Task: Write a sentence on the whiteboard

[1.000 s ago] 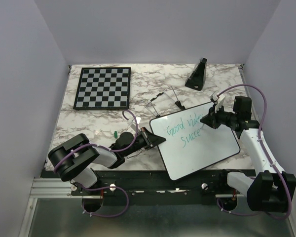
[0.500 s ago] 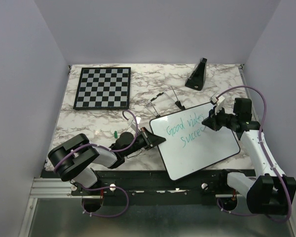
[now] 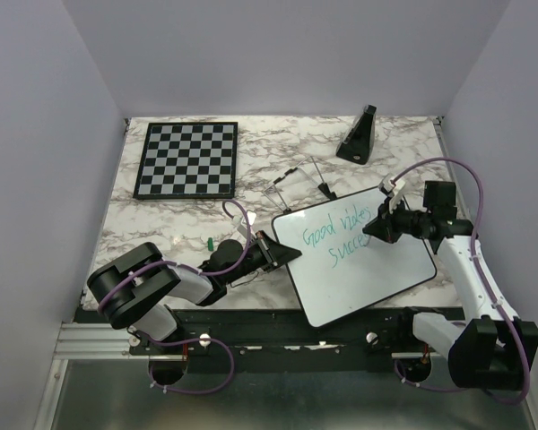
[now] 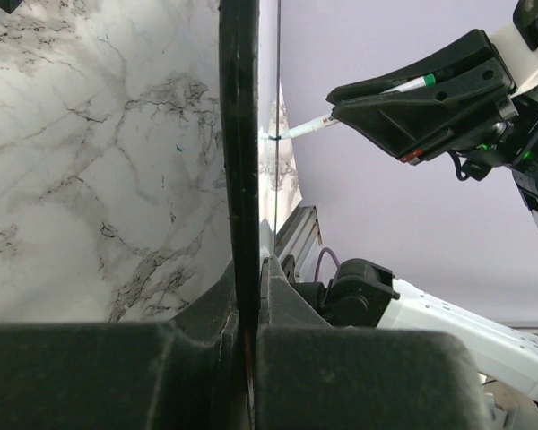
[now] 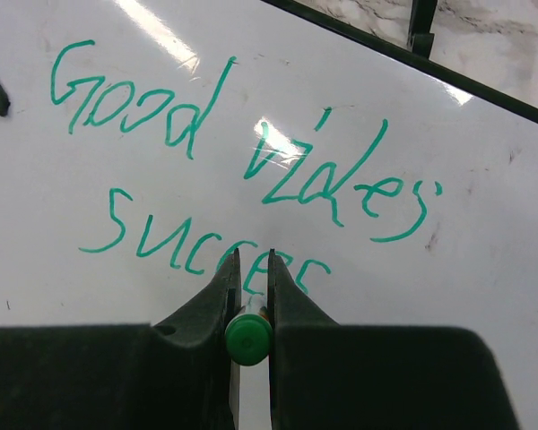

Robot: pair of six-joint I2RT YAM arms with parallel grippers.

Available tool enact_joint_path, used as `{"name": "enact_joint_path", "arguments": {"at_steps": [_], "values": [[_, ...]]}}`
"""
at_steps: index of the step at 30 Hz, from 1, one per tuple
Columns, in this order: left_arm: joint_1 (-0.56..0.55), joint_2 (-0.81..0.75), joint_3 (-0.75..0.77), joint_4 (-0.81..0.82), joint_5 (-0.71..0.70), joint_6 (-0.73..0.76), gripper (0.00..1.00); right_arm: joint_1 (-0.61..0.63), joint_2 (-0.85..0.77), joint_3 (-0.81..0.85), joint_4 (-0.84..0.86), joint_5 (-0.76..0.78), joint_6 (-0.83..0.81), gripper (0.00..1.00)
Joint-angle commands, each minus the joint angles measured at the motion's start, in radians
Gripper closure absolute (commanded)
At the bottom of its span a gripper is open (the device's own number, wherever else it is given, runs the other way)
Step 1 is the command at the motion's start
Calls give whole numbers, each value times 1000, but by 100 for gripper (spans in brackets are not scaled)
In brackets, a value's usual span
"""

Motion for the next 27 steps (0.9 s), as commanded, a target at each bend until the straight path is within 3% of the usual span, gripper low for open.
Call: {"name": "enact_joint_path", "arguments": {"at_steps": [1, 12, 27], "values": [[-4, -17, 7, 91, -52, 57, 100, -9, -12, 38, 28, 0, 80, 99], [-4, -31, 1, 83, -53, 64, 100, -76, -35, -12, 195, 174, 165, 99], [-4, -20, 15, 78, -47, 64, 100, -76, 46, -25, 256, 116, 187, 99]]}}
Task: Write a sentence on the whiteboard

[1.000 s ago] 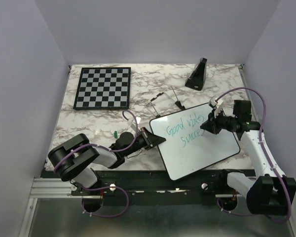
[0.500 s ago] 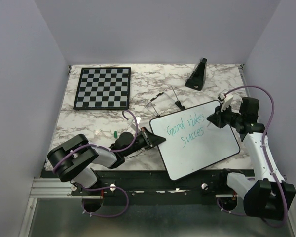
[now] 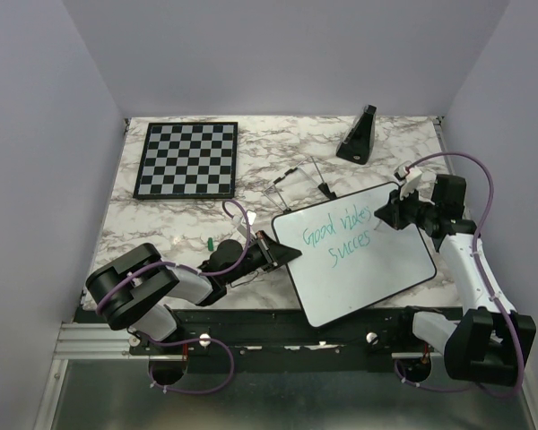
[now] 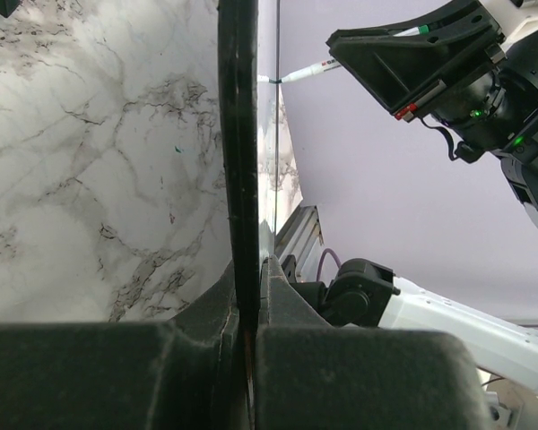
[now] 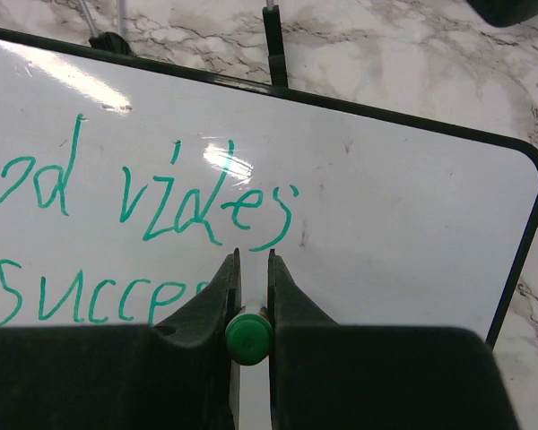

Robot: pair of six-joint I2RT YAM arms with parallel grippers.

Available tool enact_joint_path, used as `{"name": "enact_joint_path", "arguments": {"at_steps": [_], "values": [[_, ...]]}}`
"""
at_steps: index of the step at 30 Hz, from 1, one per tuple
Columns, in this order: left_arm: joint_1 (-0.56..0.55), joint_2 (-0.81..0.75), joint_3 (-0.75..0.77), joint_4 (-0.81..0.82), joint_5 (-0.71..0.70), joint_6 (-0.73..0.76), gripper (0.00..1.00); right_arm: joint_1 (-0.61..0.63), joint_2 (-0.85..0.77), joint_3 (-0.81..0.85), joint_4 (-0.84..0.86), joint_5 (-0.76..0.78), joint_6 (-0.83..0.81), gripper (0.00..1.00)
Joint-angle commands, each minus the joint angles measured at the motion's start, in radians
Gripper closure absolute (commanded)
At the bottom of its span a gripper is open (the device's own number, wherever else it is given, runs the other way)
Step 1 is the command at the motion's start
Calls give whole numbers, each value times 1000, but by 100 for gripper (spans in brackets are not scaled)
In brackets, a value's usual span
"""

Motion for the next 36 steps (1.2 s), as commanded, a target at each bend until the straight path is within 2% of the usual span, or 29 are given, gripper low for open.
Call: {"name": "enact_joint_path", "arguments": {"at_steps": [1, 12, 18, 29, 36], "values": [[-3, -10, 15, 82, -44, 50, 100, -5, 16, -14, 42, -27, 18, 99], [-3, -7, 13, 85, -46, 49, 100, -5, 19, 5, -53, -122, -48, 99], [-3, -16, 5, 87, -49, 49, 100, -5, 13, 17, -124, -116, -94, 99], [-3, -16, -1, 97, -50, 49, 100, -11, -34, 2, -147, 11, -102, 99], [-3, -10, 2, 104, -47, 47, 100, -11, -27, 11, -213, -49, -157, 99]]}}
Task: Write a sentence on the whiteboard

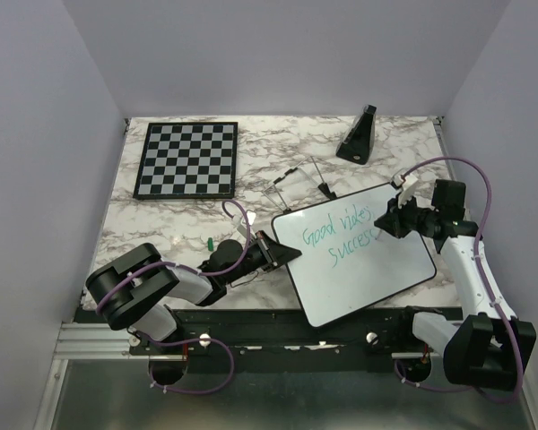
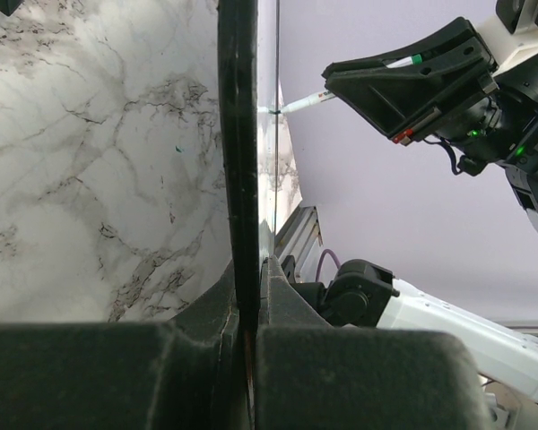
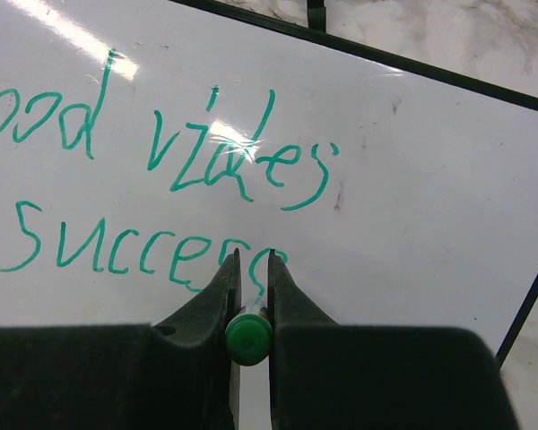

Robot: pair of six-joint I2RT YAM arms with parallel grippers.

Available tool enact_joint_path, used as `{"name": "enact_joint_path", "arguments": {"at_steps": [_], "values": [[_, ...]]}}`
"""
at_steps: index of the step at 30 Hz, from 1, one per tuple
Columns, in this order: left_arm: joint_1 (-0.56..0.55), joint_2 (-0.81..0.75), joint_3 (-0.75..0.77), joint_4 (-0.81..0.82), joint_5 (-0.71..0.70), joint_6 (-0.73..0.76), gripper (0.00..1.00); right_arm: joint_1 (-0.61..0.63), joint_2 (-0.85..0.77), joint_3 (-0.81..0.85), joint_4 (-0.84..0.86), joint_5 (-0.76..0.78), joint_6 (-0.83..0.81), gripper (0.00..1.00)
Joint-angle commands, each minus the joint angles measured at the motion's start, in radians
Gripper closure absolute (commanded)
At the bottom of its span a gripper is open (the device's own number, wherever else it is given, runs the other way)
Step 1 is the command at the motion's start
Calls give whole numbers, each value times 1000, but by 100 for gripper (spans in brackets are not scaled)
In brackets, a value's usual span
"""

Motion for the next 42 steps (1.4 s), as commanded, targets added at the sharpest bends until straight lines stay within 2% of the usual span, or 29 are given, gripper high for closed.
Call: {"name": "enact_joint_path", "arguments": {"at_steps": [1, 6, 13, 20, 42], "values": [[-3, -10, 2, 104, -46, 53, 100, -4, 0, 9, -86, -38, -48, 99], [-3, -10, 2, 103, -44, 53, 100, -4, -9, 29, -126, -125, -67, 99], [-4, -13, 2, 97, -47, 56, 100, -4, -95, 90, -136, -254, -8, 99], [-4, -3, 9, 98, -46, 56, 100, -4, -163, 32, -129, -406, -16, 99], [22, -104, 24, 0, -102, 81, 100, -4, -186, 34, -159, -432, -74, 99]]}}
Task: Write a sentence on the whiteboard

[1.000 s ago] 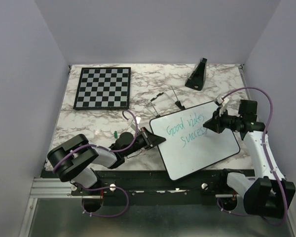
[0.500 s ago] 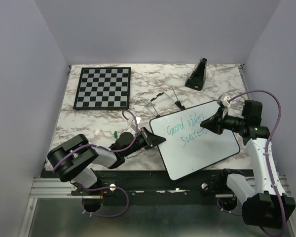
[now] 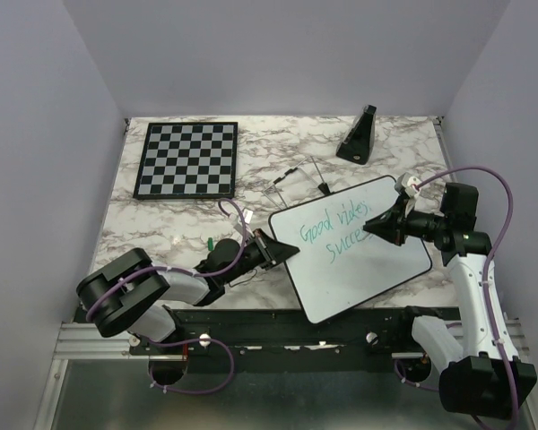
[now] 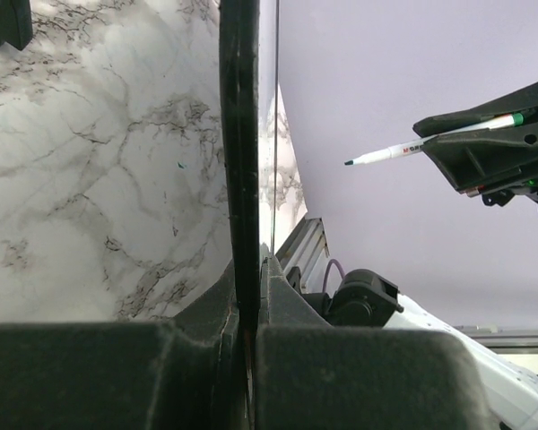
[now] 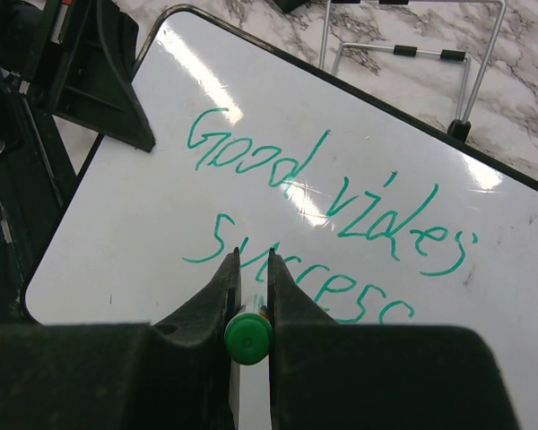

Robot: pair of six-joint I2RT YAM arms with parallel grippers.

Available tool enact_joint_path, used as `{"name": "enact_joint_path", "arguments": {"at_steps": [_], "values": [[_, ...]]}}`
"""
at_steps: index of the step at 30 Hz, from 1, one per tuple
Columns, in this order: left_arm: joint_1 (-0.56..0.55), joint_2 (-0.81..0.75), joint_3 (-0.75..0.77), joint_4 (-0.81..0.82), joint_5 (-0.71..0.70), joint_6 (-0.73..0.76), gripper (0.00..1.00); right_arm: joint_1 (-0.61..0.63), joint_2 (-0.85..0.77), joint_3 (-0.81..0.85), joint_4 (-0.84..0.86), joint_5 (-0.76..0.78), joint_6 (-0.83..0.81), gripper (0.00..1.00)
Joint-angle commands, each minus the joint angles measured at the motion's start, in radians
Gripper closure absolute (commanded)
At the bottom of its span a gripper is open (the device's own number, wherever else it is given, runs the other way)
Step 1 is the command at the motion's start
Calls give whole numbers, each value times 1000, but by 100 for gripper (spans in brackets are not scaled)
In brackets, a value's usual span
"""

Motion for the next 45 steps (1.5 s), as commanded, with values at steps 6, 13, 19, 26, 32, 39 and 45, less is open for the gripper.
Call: {"name": "enact_joint_path", "arguments": {"at_steps": [6, 13, 19, 26, 32, 39, 45], "values": [[52, -81, 9, 29, -89, 48, 100, -4, -12, -9, -27, -46, -36, 99], [72, -118, 4, -7, -80, 65, 100, -4, -13, -3, -53, -65, -63, 99], [74, -157, -13, -23, -80, 78, 100, -4, 0, -5, -79, -101, -105, 99], [74, -177, -16, -41, -80, 76, 100, -3, 34, -2, -145, -152, -188, 99], [74, -177, -25, -38, -81, 70, 100, 5, 40, -8, -163, -161, -230, 99], [72, -177, -21, -40, -80, 70, 100, 34, 39, -16, -150, -137, -225, 99], [72, -171, -18, -37, -80, 71, 100, 58, 26, -26, -114, -112, -202, 99]]}}
